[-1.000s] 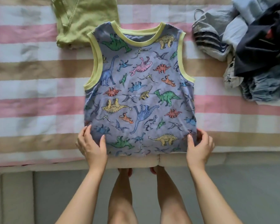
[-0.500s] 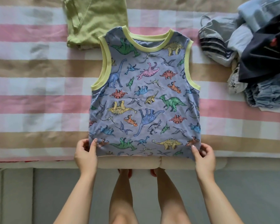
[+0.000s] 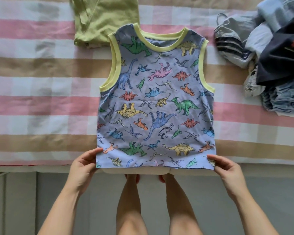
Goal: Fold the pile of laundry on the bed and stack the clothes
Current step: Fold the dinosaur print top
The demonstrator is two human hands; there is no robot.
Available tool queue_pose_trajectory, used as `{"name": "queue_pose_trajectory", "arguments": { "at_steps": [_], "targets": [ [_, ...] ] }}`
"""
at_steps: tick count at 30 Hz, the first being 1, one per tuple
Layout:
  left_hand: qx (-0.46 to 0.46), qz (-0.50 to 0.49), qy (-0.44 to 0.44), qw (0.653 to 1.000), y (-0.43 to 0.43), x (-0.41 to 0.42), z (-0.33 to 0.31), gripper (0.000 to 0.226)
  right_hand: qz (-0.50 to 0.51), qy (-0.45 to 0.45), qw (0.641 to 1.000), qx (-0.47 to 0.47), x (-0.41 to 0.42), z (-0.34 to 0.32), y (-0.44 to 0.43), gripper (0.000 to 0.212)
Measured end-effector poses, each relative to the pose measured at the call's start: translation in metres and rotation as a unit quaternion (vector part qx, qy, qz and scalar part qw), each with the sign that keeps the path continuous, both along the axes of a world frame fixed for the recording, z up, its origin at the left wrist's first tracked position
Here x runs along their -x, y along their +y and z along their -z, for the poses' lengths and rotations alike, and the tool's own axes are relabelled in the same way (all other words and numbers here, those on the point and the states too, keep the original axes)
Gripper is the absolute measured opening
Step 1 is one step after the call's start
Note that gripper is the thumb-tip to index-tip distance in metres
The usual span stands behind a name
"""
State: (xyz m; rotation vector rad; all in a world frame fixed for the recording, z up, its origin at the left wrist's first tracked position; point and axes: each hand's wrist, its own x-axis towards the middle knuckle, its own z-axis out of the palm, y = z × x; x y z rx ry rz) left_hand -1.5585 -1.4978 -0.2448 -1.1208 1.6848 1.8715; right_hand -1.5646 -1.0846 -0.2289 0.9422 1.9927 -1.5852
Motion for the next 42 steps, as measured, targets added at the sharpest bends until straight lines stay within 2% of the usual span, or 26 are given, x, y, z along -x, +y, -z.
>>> {"name": "queue_pose_trajectory", "arguments": {
  "at_steps": [5, 12, 14, 15, 16, 17, 18, 19, 20, 23, 26, 33, 36, 39, 42],
  "targets": [
    [0.07, 0.005, 0.058, 0.996, -0.009, 0.001, -0.019, 0.042, 0.004, 0.035, 0.999, 0.023, 0.002, -0.016, 0.012, 0.04],
    [0.091, 0.047, 0.018, 0.995, -0.008, -0.037, -0.045, 0.045, -0.011, -0.001, 0.999, 0.033, -0.03, -0.042, 0.029, 0.044],
    [0.087, 0.074, 0.025, 0.993, -0.005, -0.039, -0.047, 0.033, -0.02, 0.005, 0.999, 0.027, -0.031, -0.046, 0.03, 0.038],
    [0.082, 0.086, 0.037, 0.992, -0.004, -0.035, -0.05, 0.016, -0.031, 0.015, 0.999, 0.014, -0.028, -0.048, 0.03, 0.037],
    [0.08, 0.091, 0.053, 0.991, -0.004, -0.03, -0.049, 0.023, -0.043, 0.028, 0.999, -0.002, -0.021, -0.049, 0.029, 0.035],
    [0.088, 0.097, 0.075, 0.989, -0.004, -0.021, -0.049, 0.048, -0.052, 0.042, 0.998, -0.017, -0.012, -0.05, 0.027, 0.032],
    [0.099, 0.097, 0.1, 0.985, -0.005, -0.011, -0.048, 0.062, -0.054, 0.059, 0.997, -0.024, -0.001, -0.049, 0.024, 0.03],
    [0.106, 0.089, 0.121, 0.983, -0.005, 0.001, -0.048, 0.064, -0.049, 0.076, 0.996, -0.022, 0.01, -0.049, 0.022, 0.029],
    [0.102, 0.082, 0.132, 0.983, -0.003, 0.013, -0.048, 0.056, -0.035, 0.09, 0.995, -0.011, 0.023, -0.048, 0.019, 0.03],
    [0.099, 0.02, 0.129, 0.986, 0.002, 0.052, -0.039, 0.01, -0.002, 0.12, 0.993, -0.015, 0.066, -0.041, 0.012, 0.037],
    [0.138, -0.027, 0.137, 0.981, 0.008, 0.095, -0.025, 0.024, 0.003, 0.164, 0.985, -0.048, 0.119, -0.032, 0.0, 0.026],
    [0.291, -0.043, 0.219, 0.93, 0.02, 0.211, -0.001, 0.023, 0.028, 0.257, 0.957, -0.133, 0.244, 0.0, -0.025, 0.012],
    [0.326, -0.023, 0.222, 0.919, 0.02, 0.247, 0.014, 0.011, 0.009, 0.252, 0.949, -0.19, 0.278, 0.021, -0.026, 0.019],
    [0.314, -0.006, 0.206, 0.927, 0.02, 0.264, 0.027, 0.014, -0.002, 0.214, 0.95, -0.226, 0.293, 0.039, -0.026, 0.024],
    [0.312, 0.004, 0.176, 0.934, 0.016, 0.269, 0.032, 0.015, 0.016, 0.172, 0.96, -0.222, 0.295, 0.046, -0.024, 0.026]
  ]
}}
